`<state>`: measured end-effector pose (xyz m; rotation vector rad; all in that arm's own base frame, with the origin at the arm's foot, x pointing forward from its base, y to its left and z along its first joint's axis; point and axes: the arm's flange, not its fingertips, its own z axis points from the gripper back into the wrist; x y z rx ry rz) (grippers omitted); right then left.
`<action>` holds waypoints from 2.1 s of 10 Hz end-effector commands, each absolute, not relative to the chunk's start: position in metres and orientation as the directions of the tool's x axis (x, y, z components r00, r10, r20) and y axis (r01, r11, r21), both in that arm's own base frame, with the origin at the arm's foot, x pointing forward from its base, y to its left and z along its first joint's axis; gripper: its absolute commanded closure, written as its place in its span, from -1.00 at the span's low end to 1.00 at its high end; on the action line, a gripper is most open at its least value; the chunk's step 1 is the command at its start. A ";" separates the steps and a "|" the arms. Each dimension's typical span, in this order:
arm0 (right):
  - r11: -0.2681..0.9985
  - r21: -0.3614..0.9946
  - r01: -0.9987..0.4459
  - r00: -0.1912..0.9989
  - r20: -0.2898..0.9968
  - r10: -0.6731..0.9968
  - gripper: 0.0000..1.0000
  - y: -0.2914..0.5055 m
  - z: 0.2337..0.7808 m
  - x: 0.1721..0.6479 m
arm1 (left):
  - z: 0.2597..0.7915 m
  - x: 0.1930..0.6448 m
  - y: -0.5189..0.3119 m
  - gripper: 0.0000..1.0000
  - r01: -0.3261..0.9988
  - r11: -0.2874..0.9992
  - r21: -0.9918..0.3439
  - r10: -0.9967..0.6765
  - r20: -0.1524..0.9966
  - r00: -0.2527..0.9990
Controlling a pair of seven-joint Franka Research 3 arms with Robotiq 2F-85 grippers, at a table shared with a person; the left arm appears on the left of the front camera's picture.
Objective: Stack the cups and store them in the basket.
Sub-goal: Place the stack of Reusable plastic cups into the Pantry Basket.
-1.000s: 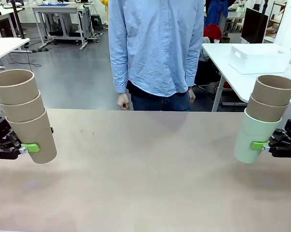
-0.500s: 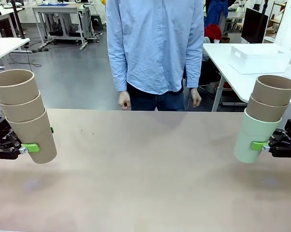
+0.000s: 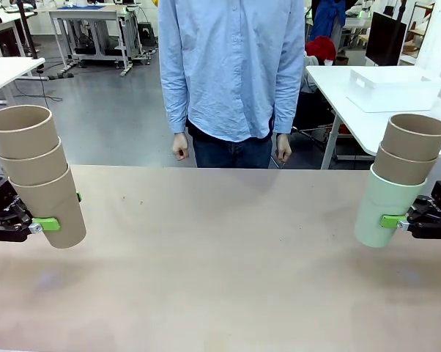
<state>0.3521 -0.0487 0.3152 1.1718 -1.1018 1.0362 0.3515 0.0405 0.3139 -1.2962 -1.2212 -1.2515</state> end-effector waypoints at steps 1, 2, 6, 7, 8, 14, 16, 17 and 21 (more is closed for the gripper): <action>0.109 0.154 -0.982 0.158 0.987 0.036 -0.74 -0.049 0.318 0.353 | 0.317 0.351 0.040 -0.68 0.997 -0.076 0.029 0.061 0.998 -0.024; 0.109 0.154 -0.982 0.158 0.987 0.036 -0.74 -0.049 0.318 0.353 | 0.317 0.351 0.040 -0.68 0.997 -0.076 0.029 0.061 0.998 -0.024; 0.109 0.154 -0.982 0.158 0.987 0.036 -0.74 -0.049 0.318 0.353 | 0.317 0.351 0.040 -0.68 0.997 -0.076 0.029 0.061 0.998 -0.024; 0.109 0.154 -0.982 0.158 0.987 0.036 -0.74 -0.049 0.318 0.353 | 0.317 0.351 0.040 -0.68 0.997 -0.076 0.029 0.061 0.998 -0.024; 0.109 0.154 -0.982 0.158 0.987 0.036 -0.74 -0.049 0.318 0.353 | 0.317 0.351 0.040 -0.68 0.997 -0.076 0.029 0.061 0.998 -0.024; 0.109 0.154 -0.982 0.158 0.987 0.036 -0.74 -0.049 0.318 0.353 | 0.317 0.351 0.040 -0.68 0.997 -0.076 0.029 0.061 0.998 -0.024; 0.109 0.154 -0.982 0.158 0.987 0.036 -0.74 -0.049 0.318 0.353 | 0.317 0.351 0.040 -0.68 0.997 -0.076 0.029 0.061 0.998 -0.024; 0.109 0.154 -0.982 0.158 0.987 0.036 -0.74 -0.049 0.318 0.353 | 0.317 0.351 0.040 -0.68 0.997 -0.076 0.029 0.061 0.998 -0.024; 0.109 0.154 -0.982 0.158 0.987 0.036 -0.74 -0.049 0.318 0.353 | 0.317 0.351 0.040 -0.68 0.997 -0.076 0.029 0.061 0.998 -0.024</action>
